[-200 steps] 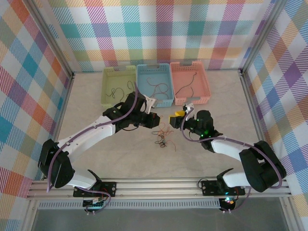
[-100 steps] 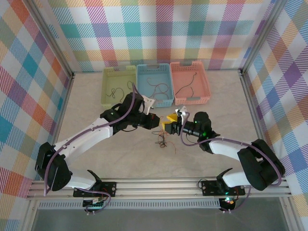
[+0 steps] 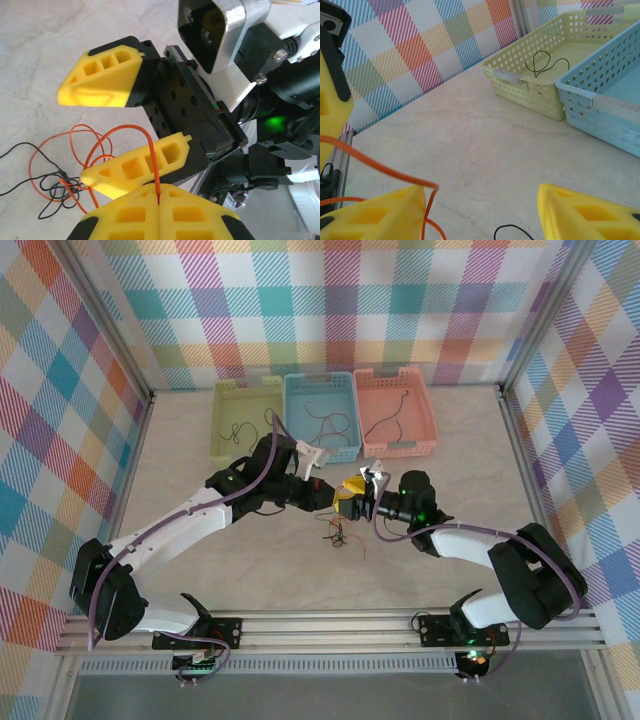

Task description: Untangle the cables

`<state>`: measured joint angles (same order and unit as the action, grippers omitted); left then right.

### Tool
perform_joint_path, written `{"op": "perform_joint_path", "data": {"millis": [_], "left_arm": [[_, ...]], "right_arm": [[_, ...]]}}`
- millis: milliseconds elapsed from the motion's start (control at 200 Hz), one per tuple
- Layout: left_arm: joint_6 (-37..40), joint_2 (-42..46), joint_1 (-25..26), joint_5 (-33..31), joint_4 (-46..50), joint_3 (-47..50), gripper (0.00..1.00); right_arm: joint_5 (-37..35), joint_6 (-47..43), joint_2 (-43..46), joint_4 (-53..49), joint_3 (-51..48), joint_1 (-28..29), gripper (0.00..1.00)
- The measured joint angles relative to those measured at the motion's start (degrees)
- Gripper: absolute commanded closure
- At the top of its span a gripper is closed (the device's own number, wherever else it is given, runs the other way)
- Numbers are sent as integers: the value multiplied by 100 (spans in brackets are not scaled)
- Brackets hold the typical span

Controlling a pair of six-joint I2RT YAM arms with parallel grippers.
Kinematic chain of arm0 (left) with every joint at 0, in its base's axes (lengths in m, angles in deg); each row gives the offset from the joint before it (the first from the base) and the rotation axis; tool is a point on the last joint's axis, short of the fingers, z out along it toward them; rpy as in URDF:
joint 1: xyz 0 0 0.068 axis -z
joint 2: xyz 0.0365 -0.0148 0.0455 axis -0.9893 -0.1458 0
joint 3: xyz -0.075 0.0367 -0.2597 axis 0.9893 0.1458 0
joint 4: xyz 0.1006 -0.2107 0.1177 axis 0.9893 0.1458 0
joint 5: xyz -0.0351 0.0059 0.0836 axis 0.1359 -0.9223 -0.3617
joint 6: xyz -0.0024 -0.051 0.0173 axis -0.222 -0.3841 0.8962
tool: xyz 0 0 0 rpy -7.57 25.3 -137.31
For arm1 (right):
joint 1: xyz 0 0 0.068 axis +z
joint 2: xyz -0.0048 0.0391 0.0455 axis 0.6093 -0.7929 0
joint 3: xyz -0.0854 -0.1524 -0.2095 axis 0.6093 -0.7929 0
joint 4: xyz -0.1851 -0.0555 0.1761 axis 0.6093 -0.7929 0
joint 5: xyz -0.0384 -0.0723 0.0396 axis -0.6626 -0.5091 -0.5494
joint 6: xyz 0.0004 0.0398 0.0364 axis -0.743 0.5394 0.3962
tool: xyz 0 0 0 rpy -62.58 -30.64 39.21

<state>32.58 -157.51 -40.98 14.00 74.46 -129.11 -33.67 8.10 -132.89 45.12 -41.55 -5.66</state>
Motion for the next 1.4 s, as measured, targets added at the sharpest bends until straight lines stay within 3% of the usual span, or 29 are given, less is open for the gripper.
{"op": "perform_joint_path", "data": {"millis": [360, 450, 785, 1150, 1400], "left_arm": [[-96, 0, 0, 372, -90, 42, 100], [-155, 7, 0, 448, -153, 42, 100], [-363, 326, 68, 627, -369, 46, 100], [-496, 881, 188, 625, -380, 46, 100], [-501, 1263, 199, 256, -269, -24, 100]], "right_arm": [[74, 85, -247, 15, 184, 24, 42], [-17, 79, -247, -111, 278, 37, 49], [-448, 129, -306, -669, 509, 42, 54], [-1296, 149, -341, -1296, 629, 42, 69], [-2000, 166, -378, -1779, 769, 42, 77]]}}
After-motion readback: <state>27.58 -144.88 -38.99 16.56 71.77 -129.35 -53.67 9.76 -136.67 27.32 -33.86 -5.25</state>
